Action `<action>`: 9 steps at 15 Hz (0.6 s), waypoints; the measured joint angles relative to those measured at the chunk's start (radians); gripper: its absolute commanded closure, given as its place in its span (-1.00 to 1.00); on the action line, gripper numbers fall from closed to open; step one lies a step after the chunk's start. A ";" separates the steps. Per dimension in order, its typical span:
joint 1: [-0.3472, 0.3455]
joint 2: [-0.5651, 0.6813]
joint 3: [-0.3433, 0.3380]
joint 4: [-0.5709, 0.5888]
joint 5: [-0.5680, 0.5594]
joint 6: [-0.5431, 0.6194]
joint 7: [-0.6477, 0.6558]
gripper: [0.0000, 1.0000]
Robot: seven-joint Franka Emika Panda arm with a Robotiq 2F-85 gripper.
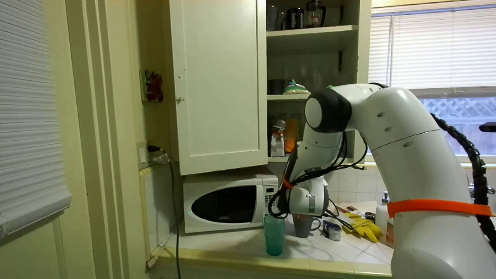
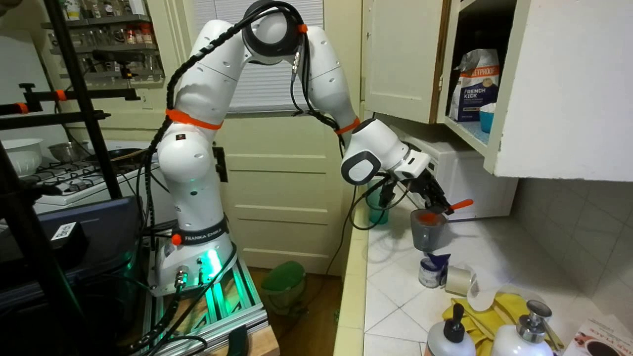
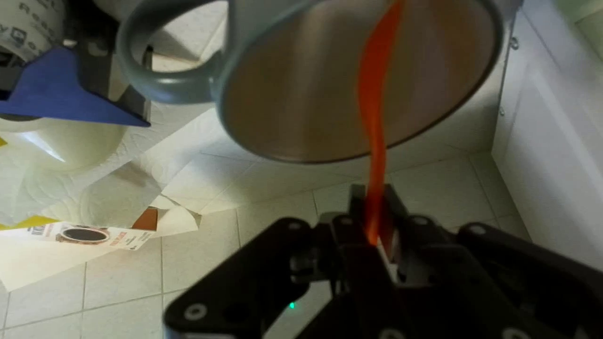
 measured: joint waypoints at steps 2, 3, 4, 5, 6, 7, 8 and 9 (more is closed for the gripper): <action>-0.006 -0.025 0.005 -0.003 0.000 0.000 0.003 0.94; -0.009 -0.038 0.005 -0.005 0.000 0.001 0.007 0.94; -0.014 -0.054 0.006 -0.009 0.000 0.001 0.014 0.94; -0.019 -0.069 0.007 -0.013 0.001 0.001 0.022 0.94; -0.025 -0.088 0.011 -0.020 0.001 0.001 0.034 0.94; -0.032 -0.108 0.015 -0.029 0.002 0.000 0.048 0.94; -0.040 -0.128 0.021 -0.039 0.002 -0.003 0.064 0.94; -0.048 -0.148 0.027 -0.048 0.002 -0.011 0.079 0.94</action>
